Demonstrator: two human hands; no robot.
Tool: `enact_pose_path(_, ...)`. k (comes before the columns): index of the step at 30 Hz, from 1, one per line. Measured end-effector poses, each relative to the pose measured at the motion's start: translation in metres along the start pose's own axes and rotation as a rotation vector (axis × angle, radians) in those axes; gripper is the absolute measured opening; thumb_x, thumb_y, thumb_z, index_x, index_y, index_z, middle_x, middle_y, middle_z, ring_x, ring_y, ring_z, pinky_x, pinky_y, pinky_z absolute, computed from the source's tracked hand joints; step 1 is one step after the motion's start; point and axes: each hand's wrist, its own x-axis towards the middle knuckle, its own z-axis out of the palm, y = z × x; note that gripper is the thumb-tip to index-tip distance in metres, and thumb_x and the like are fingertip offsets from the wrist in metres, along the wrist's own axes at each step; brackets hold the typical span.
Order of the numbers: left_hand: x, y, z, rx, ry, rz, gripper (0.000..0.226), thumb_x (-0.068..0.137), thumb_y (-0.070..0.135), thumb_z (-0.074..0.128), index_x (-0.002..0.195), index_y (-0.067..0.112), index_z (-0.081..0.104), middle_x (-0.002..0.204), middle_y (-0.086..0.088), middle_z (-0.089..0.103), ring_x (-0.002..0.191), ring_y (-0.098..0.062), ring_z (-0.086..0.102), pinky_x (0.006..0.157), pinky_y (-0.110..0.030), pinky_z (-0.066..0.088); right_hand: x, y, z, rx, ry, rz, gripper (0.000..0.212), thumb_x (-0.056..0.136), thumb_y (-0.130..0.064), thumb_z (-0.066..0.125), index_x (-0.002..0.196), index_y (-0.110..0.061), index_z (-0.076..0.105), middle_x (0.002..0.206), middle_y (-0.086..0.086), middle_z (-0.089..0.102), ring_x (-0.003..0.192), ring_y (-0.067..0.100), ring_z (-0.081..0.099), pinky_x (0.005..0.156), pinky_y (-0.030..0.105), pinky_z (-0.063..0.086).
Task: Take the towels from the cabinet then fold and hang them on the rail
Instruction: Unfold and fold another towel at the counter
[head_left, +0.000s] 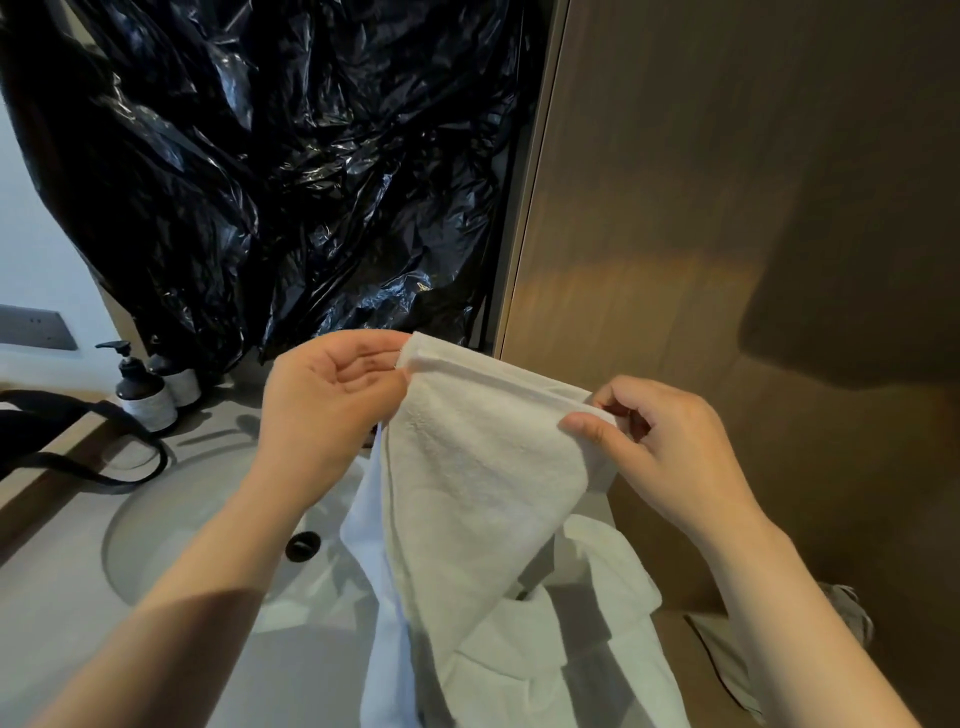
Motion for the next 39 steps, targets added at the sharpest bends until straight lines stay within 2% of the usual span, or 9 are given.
enact_pose_path(8, 0.0, 0.015, 0.015, 0.004, 0.008, 0.051, 0.027, 0.078, -0.01, 0.07, 0.095, 0.011, 0.07, 0.081, 0.0, 0.076, 0.074, -0.012, 0.071, 0.069, -0.017, 0.055, 0.001, -0.002, -0.004, -0.126, 0.076, 0.161, 0.054, 0.071, -0.08, 0.047, 0.106, -0.04, 0.059, 0.079, -0.024, 0.056, 0.072, 0.001, 0.057, 0.061, 0.019, 0.048)
enact_pose_path(11, 0.0, 0.017, 0.022, 0.051, -0.012, 0.046, 0.024, 0.077, -0.009, 0.071, 0.09, 0.012, 0.068, 0.073, 0.002, 0.073, 0.069, -0.008, 0.068, 0.068, -0.017, 0.056, 0.003, -0.001, -0.007, -0.159, 0.002, 0.171, 0.05, 0.071, -0.077, 0.046, 0.093, -0.037, 0.066, 0.089, -0.02, 0.054, 0.087, 0.005, 0.052, 0.07, 0.02, 0.046)
enact_pose_path(16, -0.005, 0.018, 0.034, 0.076, -0.117, 0.057, 0.024, 0.077, -0.011, 0.07, 0.084, 0.012, 0.065, 0.069, 0.0, 0.071, 0.067, -0.008, 0.067, 0.071, -0.019, 0.057, 0.004, -0.014, -0.009, 0.228, -0.152, 0.12, 0.039, 0.076, -0.066, 0.059, 0.108, -0.045, 0.062, 0.112, -0.032, 0.058, 0.11, -0.008, 0.052, 0.093, 0.022, 0.047)
enact_pose_path(18, -0.006, 0.019, 0.039, 0.09, -0.148, 0.074, 0.024, 0.077, -0.01, 0.071, 0.083, 0.013, 0.064, 0.067, -0.002, 0.069, 0.066, -0.007, 0.066, 0.07, -0.019, 0.057, 0.006, -0.021, -0.008, 0.299, -0.19, 0.06, 0.031, 0.086, -0.053, 0.063, 0.114, -0.041, 0.064, 0.111, -0.028, 0.063, 0.108, -0.005, 0.057, 0.09, 0.029, 0.052)
enact_pose_path(22, -0.005, 0.015, 0.041, 0.065, -0.175, 0.082, 0.02, 0.079, -0.003, 0.073, 0.085, 0.014, 0.064, 0.072, -0.004, 0.07, 0.068, -0.009, 0.067, 0.07, -0.022, 0.056, 0.007, -0.027, -0.003, 0.308, -0.076, 0.014, 0.015, 0.095, -0.04, 0.058, 0.092, -0.029, 0.068, 0.088, -0.015, 0.066, 0.088, 0.009, 0.062, 0.076, 0.041, 0.053)
enact_pose_path(26, -0.015, 0.001, 0.037, 0.137, -0.261, 0.095, 0.016, 0.08, 0.009, 0.076, 0.088, 0.013, 0.063, 0.07, 0.004, 0.068, 0.067, -0.014, 0.066, 0.069, -0.025, 0.057, 0.006, -0.029, 0.0, 0.318, -0.012, 0.008, 0.024, 0.095, -0.044, 0.05, 0.091, -0.025, 0.064, 0.084, -0.013, 0.062, 0.085, 0.011, 0.061, 0.071, 0.036, 0.051)
enact_pose_path(32, -0.018, -0.008, 0.035, 0.141, -0.147, 0.135, 0.018, 0.08, 0.014, 0.078, 0.086, 0.022, 0.063, 0.069, 0.0, 0.071, 0.066, -0.015, 0.067, 0.067, -0.032, 0.057, 0.015, -0.045, -0.007, 0.315, -0.099, -0.043, 0.028, 0.09, -0.054, 0.059, 0.104, -0.031, 0.066, 0.094, -0.018, 0.065, 0.091, 0.009, 0.062, 0.069, 0.018, 0.048)
enact_pose_path(36, -0.018, -0.008, 0.037, 0.176, -0.155, 0.218, 0.016, 0.08, 0.025, 0.074, 0.085, 0.028, 0.058, 0.064, 0.001, 0.062, 0.061, -0.015, 0.06, 0.064, -0.032, 0.054, 0.023, -0.058, -0.01, 0.376, -0.033, -0.084, 0.012, 0.094, -0.037, 0.061, 0.094, -0.027, 0.068, 0.086, -0.015, 0.065, 0.082, 0.008, 0.061, 0.066, 0.012, 0.043)
enact_pose_path(39, -0.019, -0.014, 0.034, 0.198, -0.19, 0.225, 0.018, 0.082, 0.017, 0.076, 0.088, 0.027, 0.062, 0.076, 0.007, 0.067, 0.073, -0.01, 0.065, 0.072, -0.026, 0.056, 0.023, -0.059, -0.01, 0.38, -0.02, -0.067, 0.014, 0.097, -0.034, 0.058, 0.09, -0.026, 0.066, 0.083, -0.015, 0.063, 0.076, 0.006, 0.059, 0.064, 0.011, 0.041)
